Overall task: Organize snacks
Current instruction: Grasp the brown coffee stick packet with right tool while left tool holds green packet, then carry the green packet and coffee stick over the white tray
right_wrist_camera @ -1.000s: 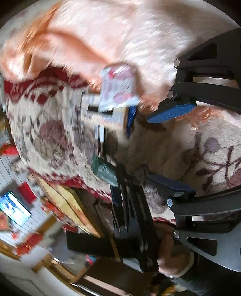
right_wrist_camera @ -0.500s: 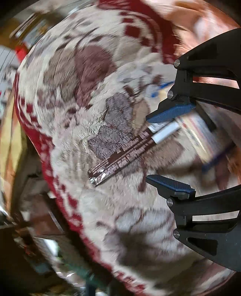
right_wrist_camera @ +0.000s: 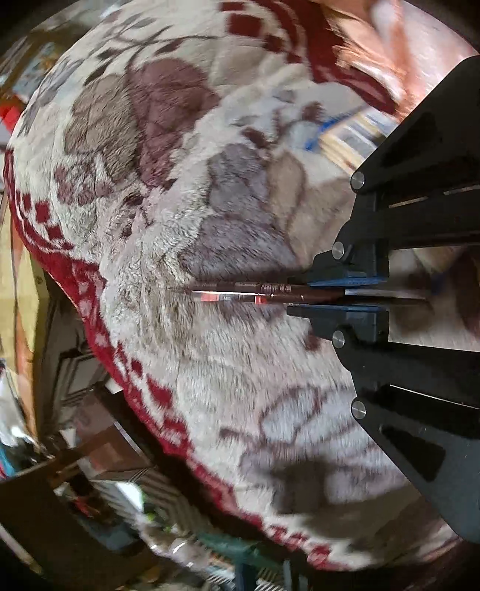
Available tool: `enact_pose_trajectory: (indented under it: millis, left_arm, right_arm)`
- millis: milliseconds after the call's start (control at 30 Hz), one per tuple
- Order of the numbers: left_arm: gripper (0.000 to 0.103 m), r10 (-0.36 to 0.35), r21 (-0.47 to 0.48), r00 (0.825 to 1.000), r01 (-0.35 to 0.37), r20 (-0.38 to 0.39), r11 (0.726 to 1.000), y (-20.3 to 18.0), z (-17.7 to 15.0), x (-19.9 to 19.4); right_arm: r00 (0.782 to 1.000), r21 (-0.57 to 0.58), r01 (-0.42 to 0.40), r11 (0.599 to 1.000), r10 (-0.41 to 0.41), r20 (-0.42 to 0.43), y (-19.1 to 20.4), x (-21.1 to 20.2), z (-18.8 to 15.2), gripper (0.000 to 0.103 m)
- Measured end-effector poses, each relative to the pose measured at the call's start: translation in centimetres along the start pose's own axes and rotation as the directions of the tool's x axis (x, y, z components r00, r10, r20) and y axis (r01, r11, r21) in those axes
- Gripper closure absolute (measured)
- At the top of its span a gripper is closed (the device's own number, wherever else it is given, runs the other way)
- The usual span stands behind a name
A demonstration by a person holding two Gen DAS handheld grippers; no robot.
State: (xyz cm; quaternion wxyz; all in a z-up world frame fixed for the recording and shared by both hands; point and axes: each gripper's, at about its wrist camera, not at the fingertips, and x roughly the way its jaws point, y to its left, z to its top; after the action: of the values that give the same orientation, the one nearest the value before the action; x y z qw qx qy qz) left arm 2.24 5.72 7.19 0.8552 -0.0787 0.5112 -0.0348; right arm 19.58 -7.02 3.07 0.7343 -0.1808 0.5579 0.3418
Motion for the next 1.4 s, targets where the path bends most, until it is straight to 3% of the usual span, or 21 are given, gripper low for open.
enact_pose_trajectory:
  millis: [300,600,800,1000,1400]
  left_arm:
    - [0.056,0.006,-0.039,0.999,-0.005,0.041,0.999,1.3,-2.0,-3.1]
    - [0.056,0.056,-0.078,0.996,-0.05,0.07,0.996,3.6,-4.0,-5.9]
    - [0.056,0.114,-0.119,0.989,-0.103,0.094,0.988,6.0,-5.1,-7.7]
    - [0.056,0.169,-0.148,0.978,-0.15,0.122,0.978,7.8,-5.9,-9.3]
    - [0.056,0.209,-0.22,0.967,-0.174,0.148,0.96,11.7,-7.3,-11.3]
  right_arm:
    - [0.978,0.166,-0.138,0.976,0.108,0.18,4.1,-5.9,-3.7,0.096]
    - [0.948,0.204,-0.25,0.947,0.196,0.251,12.0,-6.7,-5.4,0.096]
    - [0.933,0.221,-0.287,0.932,0.22,0.286,16.1,-6.8,-5.3,0.096]
    - [0.935,0.209,-0.274,0.939,0.209,0.287,19.4,-6.9,-4.1,0.096]
    - [0.936,0.148,-0.27,0.951,0.224,0.272,24.4,-7.2,-1.1,0.096]
